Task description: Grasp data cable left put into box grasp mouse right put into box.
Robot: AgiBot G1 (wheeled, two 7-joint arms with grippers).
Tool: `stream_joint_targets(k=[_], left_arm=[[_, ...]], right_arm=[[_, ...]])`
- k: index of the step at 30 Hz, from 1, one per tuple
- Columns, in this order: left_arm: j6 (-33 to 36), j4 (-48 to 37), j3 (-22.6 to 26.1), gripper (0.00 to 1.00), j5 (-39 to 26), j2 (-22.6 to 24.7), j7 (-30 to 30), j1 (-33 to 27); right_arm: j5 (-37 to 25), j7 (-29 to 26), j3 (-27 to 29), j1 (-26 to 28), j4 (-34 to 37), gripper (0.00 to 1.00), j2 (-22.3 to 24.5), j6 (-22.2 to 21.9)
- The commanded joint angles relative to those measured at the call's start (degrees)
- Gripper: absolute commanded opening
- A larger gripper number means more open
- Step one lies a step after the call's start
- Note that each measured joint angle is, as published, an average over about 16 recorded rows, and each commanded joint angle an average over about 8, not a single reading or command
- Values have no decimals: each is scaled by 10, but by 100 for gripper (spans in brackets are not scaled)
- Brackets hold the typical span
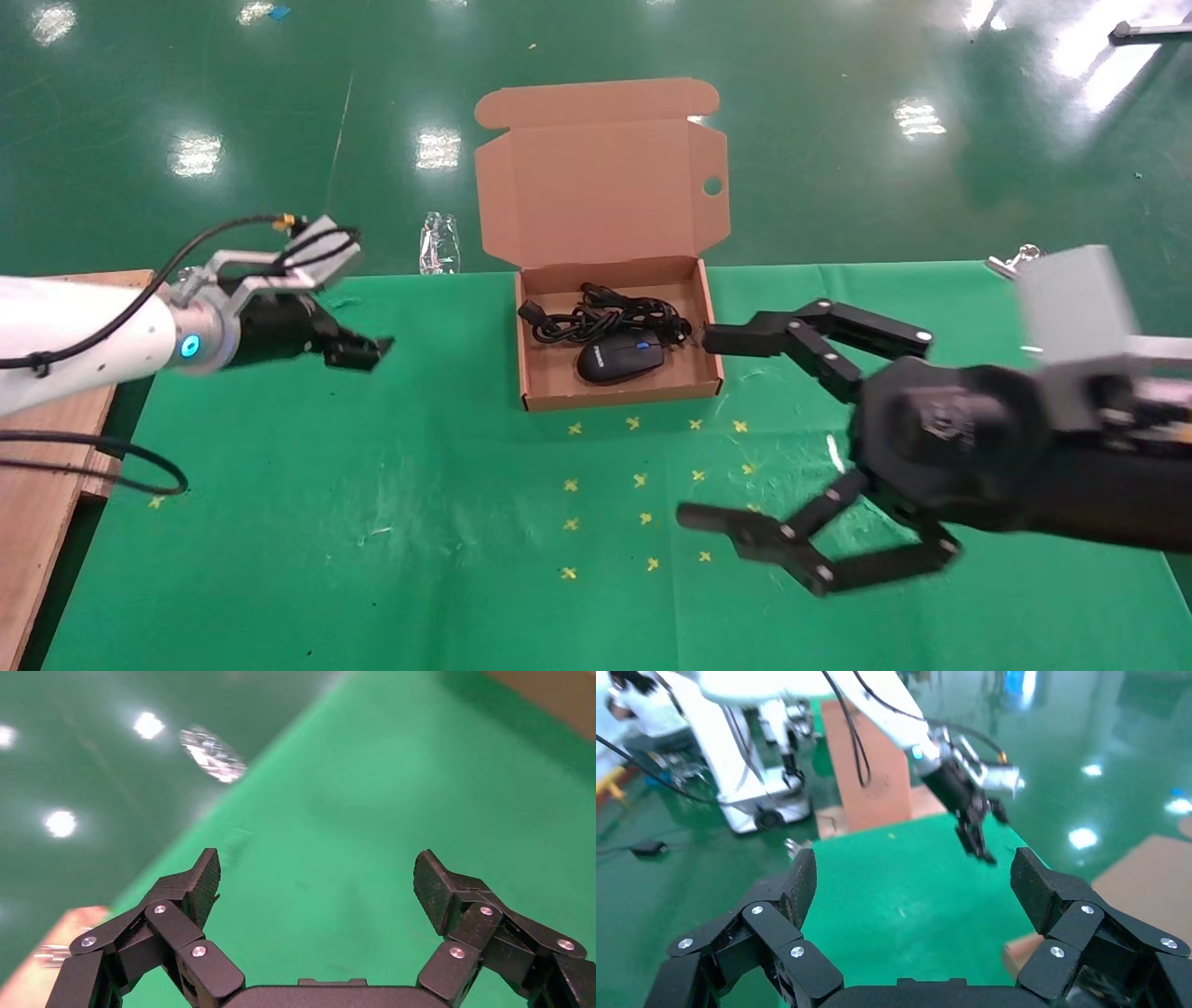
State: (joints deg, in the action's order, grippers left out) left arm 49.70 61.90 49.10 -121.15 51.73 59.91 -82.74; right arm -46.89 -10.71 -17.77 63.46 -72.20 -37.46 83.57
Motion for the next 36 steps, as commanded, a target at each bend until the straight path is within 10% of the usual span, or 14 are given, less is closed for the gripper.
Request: stream_joint_targets(k=[1, 36], left_arm=[[16, 5, -15, 100, 36, -8, -22, 10], [305, 99, -280, 100, 671, -142, -416, 179]], right_arm=[[26, 0, 9, -10, -7, 100, 13, 11], [51, 1, 16, -18, -13, 100, 25, 21]])
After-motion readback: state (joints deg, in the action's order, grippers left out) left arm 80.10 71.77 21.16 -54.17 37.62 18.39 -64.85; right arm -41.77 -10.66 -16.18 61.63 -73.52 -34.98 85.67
